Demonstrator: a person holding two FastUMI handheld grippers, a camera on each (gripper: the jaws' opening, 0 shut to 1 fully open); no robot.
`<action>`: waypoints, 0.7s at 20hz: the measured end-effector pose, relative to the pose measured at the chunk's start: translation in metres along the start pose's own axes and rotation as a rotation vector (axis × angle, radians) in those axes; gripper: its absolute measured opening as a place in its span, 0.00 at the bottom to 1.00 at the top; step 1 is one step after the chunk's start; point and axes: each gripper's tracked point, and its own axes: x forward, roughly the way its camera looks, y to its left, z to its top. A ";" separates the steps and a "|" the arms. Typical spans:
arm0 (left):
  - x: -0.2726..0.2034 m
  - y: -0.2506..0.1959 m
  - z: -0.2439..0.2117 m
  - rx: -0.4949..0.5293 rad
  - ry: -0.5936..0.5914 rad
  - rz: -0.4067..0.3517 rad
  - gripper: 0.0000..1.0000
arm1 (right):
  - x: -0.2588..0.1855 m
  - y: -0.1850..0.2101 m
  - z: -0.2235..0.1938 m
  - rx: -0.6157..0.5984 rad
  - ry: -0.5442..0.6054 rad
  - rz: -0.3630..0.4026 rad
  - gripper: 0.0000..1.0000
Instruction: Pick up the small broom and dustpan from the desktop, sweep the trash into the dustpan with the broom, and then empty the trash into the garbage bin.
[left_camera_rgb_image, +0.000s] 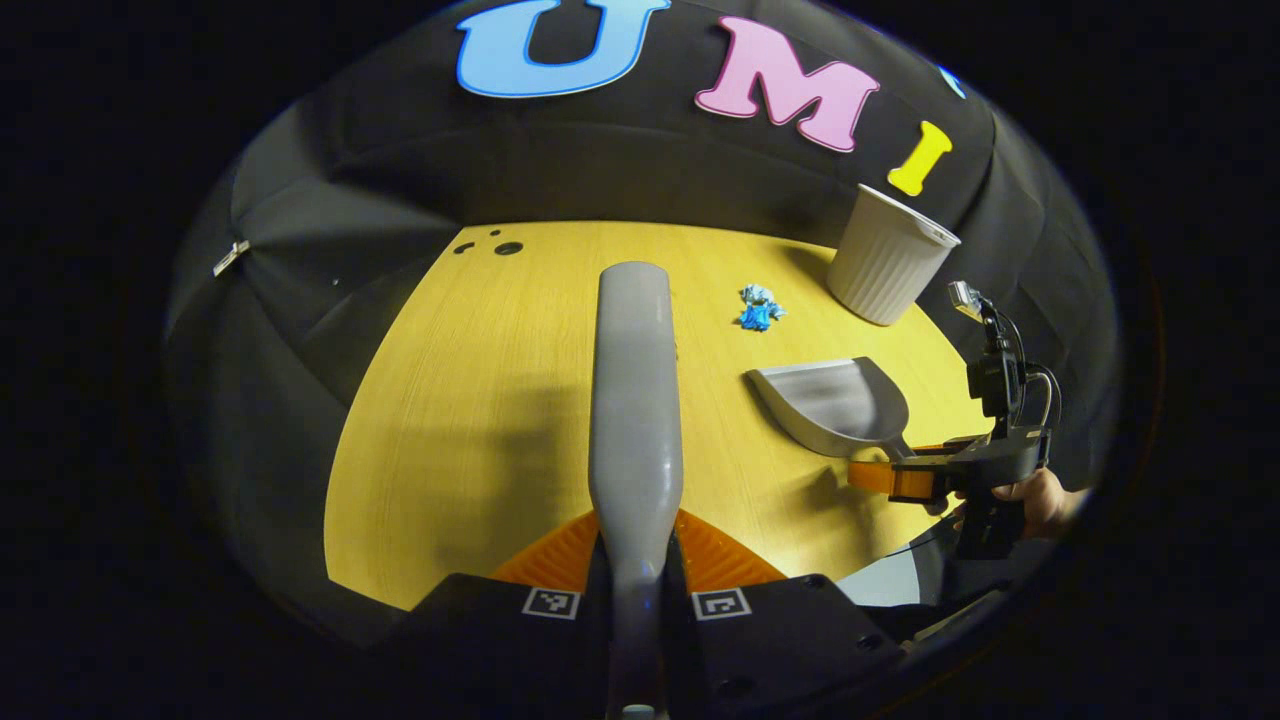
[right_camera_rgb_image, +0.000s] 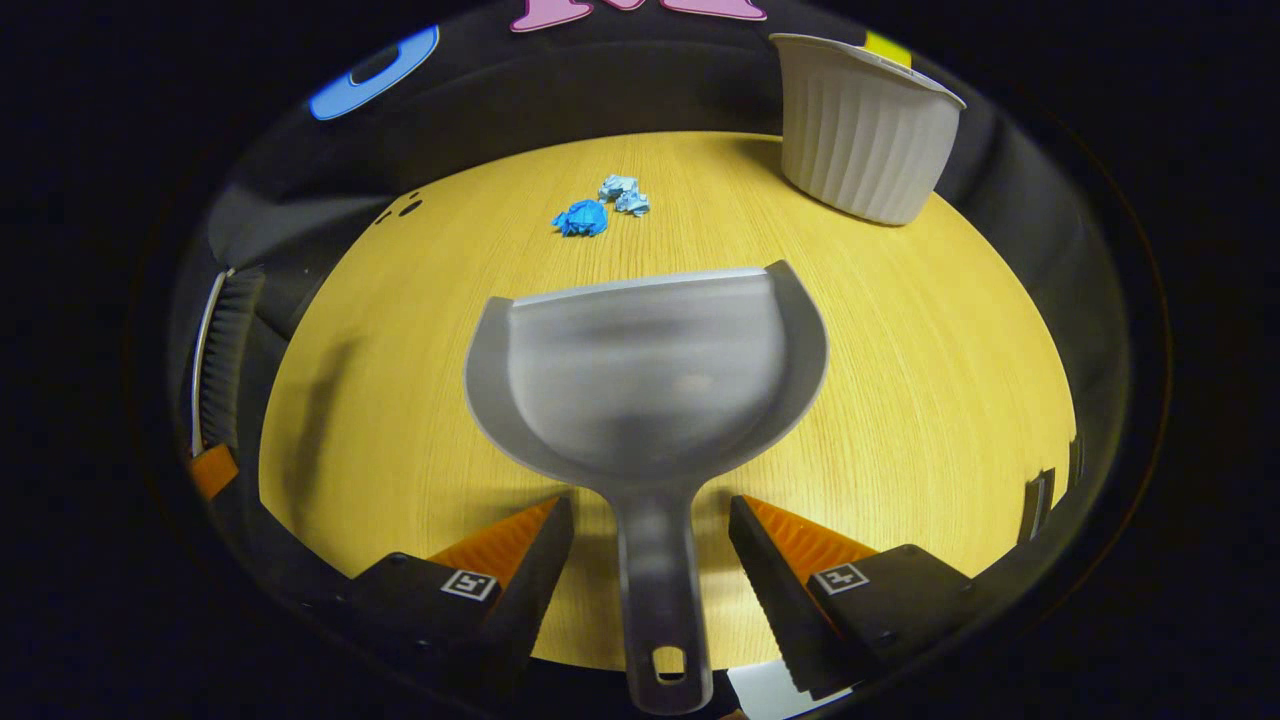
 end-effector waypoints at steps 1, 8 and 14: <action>0.001 0.003 0.000 -0.003 0.007 0.009 0.26 | 0.003 -0.001 -0.002 0.004 0.009 -0.003 0.95; 0.023 0.000 0.018 -0.014 0.049 0.033 0.29 | 0.012 -0.009 0.003 -0.098 0.029 -0.004 0.43; 0.073 -0.017 0.046 0.028 0.102 0.020 0.27 | 0.008 -0.014 0.008 -0.109 0.027 0.070 0.40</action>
